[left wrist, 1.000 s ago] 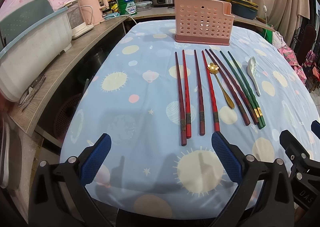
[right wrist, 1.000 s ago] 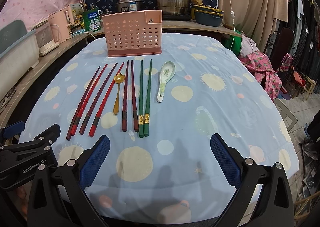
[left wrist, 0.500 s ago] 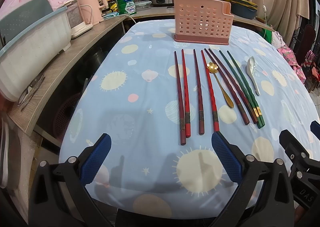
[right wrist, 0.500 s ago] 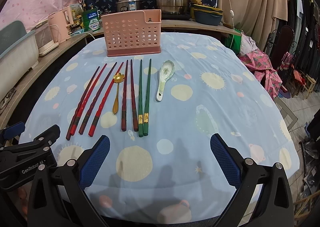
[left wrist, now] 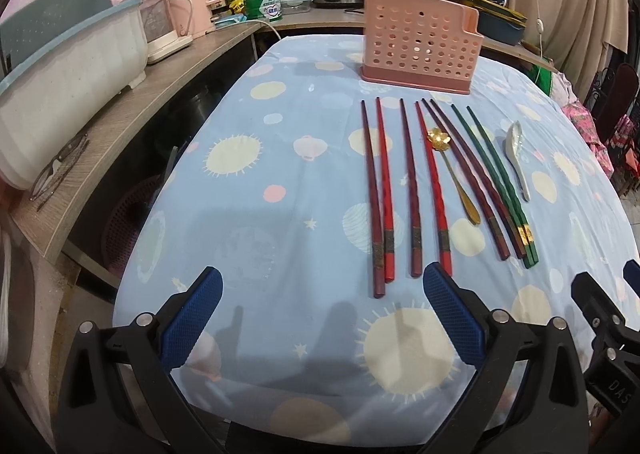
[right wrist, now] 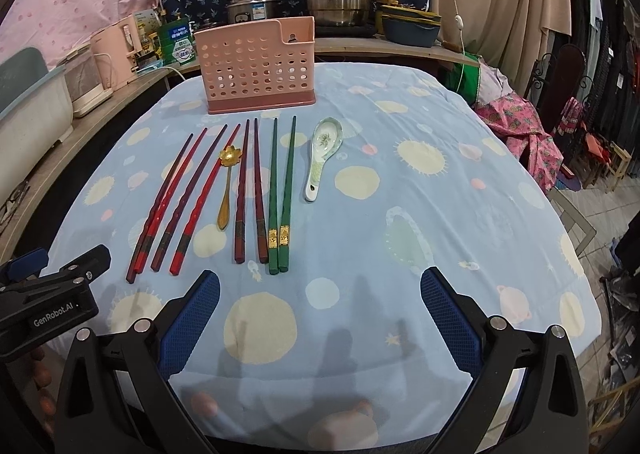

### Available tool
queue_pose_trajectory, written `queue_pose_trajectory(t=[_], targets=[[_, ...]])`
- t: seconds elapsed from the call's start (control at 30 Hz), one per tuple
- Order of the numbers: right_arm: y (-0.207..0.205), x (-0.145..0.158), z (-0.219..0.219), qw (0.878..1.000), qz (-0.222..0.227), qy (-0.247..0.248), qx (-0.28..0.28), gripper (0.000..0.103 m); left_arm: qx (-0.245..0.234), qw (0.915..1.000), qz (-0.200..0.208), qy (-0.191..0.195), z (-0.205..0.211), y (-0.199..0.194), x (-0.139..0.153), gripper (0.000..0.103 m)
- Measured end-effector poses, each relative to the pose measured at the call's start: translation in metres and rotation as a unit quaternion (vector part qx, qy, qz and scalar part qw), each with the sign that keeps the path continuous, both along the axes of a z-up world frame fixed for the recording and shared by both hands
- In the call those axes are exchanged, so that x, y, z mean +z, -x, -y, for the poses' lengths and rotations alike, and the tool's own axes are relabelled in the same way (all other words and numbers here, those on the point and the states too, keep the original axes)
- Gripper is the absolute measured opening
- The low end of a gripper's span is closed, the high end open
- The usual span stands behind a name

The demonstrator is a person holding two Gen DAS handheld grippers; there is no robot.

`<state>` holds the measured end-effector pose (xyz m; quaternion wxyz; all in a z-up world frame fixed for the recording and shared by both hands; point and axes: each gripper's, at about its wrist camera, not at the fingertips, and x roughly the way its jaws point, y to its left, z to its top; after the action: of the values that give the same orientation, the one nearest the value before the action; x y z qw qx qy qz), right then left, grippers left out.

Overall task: Organize utensils
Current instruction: 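Grasp a dark-red chopstick with the left tool while the right tool grasps the white ceramic spoon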

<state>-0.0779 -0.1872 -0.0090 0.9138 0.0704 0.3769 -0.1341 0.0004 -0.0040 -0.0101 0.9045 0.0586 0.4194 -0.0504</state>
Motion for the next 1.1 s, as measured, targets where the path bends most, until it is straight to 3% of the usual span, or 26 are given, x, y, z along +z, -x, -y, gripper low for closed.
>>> queue_pose_trajectory(t=[0.2, 0.47, 0.97, 1.1], targets=[[-0.008, -0.005, 0.010, 1.000, -0.007, -0.010, -0.008, 0.096, 0.006, 0.9999, -0.010, 0.008, -0.008, -0.017, -0.005, 0.095], [-0.015, -0.011, 0.016, 1.000, -0.015, -0.018, -0.012, 0.096, -0.004, 0.9995, -0.027, 0.014, -0.002, -0.041, -0.018, 0.084], [-0.036, -0.013, 0.018, 1.000, -0.017, -0.024, -0.002, 0.096, 0.001, 0.9987, -0.050, 0.011, -0.009, -0.051, -0.034, 0.071], [-0.052, -0.007, 0.024, 1.000, -0.005, -0.025, 0.000, 0.090, -0.006, 0.9987, -0.049, 0.012, -0.007, -0.051, -0.033, 0.065]])
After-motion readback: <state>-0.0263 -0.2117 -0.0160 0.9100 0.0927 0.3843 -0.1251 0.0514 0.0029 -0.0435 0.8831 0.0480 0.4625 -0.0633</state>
